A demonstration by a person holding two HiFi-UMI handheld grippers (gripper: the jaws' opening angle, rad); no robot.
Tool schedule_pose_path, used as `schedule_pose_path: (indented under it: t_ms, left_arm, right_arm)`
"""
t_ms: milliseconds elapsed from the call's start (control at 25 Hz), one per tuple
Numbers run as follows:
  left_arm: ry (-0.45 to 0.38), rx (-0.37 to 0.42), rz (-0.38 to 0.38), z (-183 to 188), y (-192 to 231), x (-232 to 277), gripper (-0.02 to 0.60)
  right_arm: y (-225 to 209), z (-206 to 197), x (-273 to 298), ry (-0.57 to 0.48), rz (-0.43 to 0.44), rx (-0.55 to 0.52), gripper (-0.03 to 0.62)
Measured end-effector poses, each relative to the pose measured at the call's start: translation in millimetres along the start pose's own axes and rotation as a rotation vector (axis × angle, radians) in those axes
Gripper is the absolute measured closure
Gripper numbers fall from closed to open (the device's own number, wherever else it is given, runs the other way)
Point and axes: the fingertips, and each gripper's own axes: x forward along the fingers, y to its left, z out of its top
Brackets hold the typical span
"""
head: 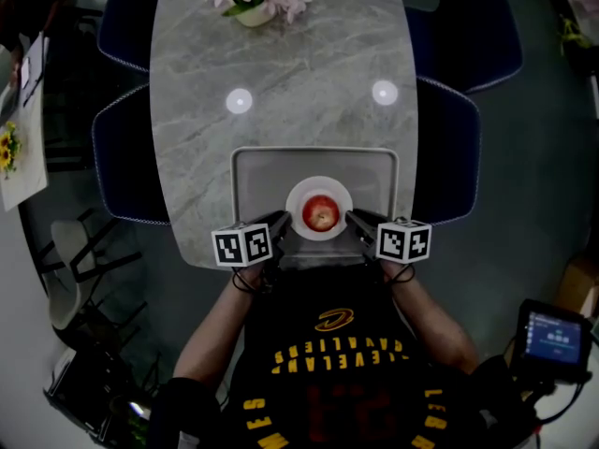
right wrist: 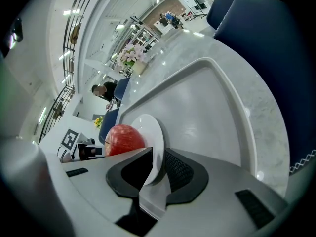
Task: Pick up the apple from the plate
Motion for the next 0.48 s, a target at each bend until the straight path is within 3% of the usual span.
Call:
schedule_pose_path:
  t_ms: [440, 480]
  left_arm:
    - [0.053, 0.028, -0.026, -6.4, -8.9, 1.1, 0.509]
    - [0.056, 0.028, -0.03, -6.6, -9.4, 1.7, 0.509]
  right_arm:
    - [1.7, -4.7, -2.4, 0.011, 0.003, 0.013, 0.514]
    - [1.2, -4.2, -2.8, 0.009, 0.003, 0.014, 0.54]
